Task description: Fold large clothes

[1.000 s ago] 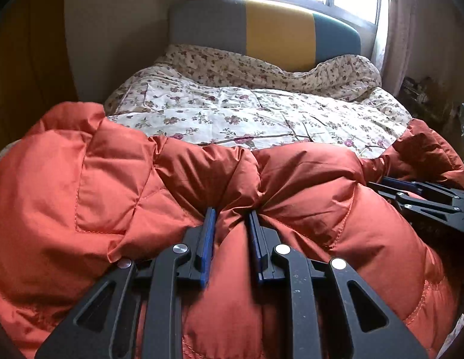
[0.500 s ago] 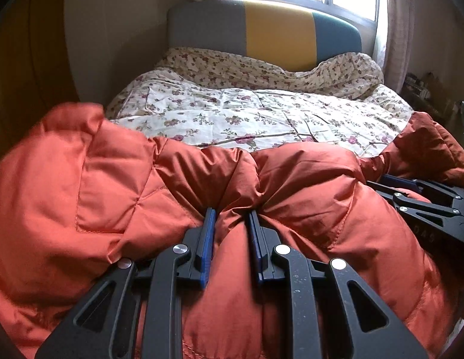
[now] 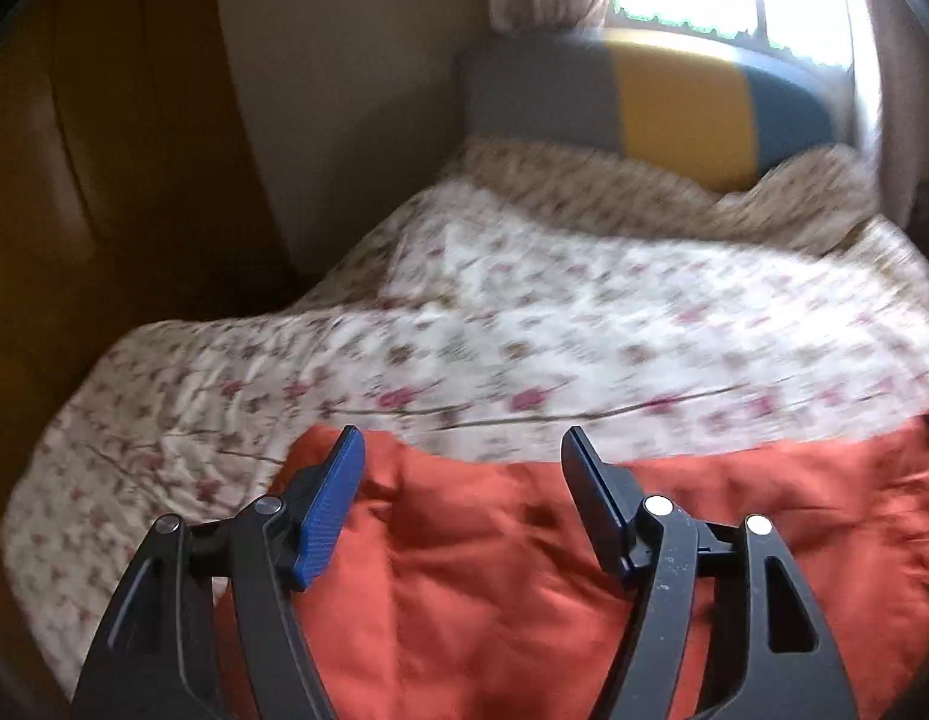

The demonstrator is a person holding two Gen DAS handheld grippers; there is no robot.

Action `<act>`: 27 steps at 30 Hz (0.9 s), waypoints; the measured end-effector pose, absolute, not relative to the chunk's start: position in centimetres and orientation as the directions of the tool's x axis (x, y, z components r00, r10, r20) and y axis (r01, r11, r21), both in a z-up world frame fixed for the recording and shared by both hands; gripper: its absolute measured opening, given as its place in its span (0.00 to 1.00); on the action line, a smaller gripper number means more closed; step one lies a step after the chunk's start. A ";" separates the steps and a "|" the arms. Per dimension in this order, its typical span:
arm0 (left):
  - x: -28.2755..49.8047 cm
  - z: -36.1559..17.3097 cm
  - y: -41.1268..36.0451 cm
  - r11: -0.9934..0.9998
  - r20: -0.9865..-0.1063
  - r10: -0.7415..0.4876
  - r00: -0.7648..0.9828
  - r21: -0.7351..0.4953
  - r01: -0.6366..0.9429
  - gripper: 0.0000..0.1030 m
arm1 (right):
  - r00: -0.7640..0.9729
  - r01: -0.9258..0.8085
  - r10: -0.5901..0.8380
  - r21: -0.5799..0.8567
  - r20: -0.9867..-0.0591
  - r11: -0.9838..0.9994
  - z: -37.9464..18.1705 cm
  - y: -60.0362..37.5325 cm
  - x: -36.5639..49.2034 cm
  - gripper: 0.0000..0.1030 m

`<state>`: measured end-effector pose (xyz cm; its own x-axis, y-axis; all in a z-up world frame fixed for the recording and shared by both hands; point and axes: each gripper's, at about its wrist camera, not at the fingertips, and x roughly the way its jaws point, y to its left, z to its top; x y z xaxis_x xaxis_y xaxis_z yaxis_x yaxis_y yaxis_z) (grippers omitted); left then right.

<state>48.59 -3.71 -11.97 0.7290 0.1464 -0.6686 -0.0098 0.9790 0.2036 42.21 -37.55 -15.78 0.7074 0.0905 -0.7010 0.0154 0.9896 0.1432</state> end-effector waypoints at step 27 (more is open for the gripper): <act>44.7 -13.8 1.5 0.999 -0.704 0.036 0.710 0.001 -0.050 0.75 | 0.719 0.037 0.135 0.231 -0.682 0.972 -15.9 -36.8 38.2 0.48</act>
<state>44.66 1.48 -13.84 0.7097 0.0362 -0.7035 -0.0504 0.9987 0.0005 38.23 -36.75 -15.90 0.7185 0.1349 -0.6823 0.0365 0.9723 0.2307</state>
